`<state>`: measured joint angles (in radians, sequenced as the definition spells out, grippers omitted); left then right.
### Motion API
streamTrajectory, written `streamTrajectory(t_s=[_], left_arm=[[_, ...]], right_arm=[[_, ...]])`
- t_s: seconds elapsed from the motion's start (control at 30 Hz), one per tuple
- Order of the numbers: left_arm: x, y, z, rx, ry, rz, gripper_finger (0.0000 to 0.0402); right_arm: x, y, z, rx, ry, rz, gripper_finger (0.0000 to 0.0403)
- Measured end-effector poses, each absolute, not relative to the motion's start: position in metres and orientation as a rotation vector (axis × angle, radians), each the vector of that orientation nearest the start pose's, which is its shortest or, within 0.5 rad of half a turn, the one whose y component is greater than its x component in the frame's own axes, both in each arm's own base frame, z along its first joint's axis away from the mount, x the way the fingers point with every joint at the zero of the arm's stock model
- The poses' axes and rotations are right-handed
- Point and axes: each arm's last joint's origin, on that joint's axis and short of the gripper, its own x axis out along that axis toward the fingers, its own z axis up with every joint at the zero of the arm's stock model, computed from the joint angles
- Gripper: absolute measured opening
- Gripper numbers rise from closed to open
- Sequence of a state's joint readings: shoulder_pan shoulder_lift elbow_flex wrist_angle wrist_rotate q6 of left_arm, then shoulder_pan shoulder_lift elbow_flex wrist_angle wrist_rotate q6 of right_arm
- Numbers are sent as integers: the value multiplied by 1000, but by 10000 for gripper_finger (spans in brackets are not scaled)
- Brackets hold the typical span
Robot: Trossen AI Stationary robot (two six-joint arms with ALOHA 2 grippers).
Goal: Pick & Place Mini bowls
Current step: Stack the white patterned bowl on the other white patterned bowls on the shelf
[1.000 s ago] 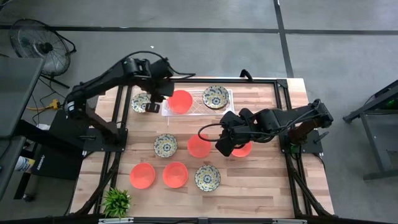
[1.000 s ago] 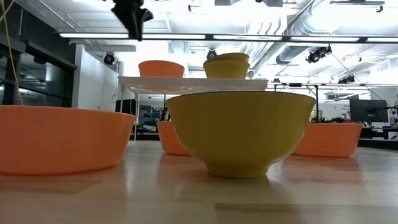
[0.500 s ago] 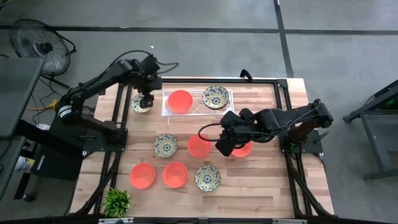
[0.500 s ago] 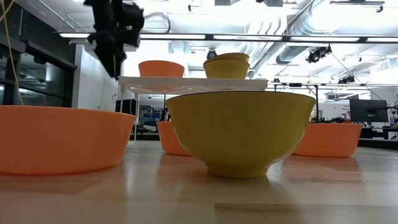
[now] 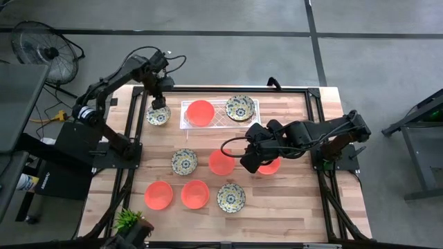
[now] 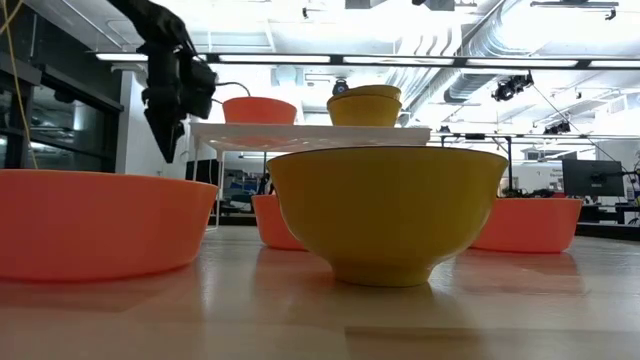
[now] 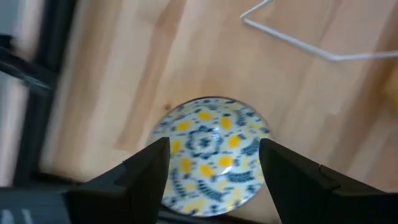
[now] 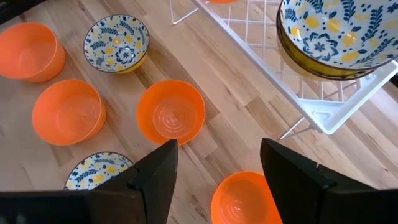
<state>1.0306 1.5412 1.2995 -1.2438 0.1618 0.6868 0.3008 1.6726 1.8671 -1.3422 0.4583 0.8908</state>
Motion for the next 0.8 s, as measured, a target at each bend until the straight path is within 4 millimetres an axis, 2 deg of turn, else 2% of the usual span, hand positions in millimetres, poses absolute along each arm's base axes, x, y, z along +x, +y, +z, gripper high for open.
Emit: streamTrajectory(t_s=[0.07,0.2,0.33,0.57,0.8], left_arm=[[146,232,266,-332,1375,190,243],[153,222,266,-280,1427,103,243],[159,210,257,-245,1514,106,243],[150,189,225,-290,1516,196,243],[138,176,210,-249,1533,273,243]], right_arm=[[304,81,387,380,901,-585,216],[304,81,387,378,898,-588,216],[304,81,387,377,899,-588,216],[304,81,387,376,899,-587,216],[304,81,387,342,909,-569,216]])
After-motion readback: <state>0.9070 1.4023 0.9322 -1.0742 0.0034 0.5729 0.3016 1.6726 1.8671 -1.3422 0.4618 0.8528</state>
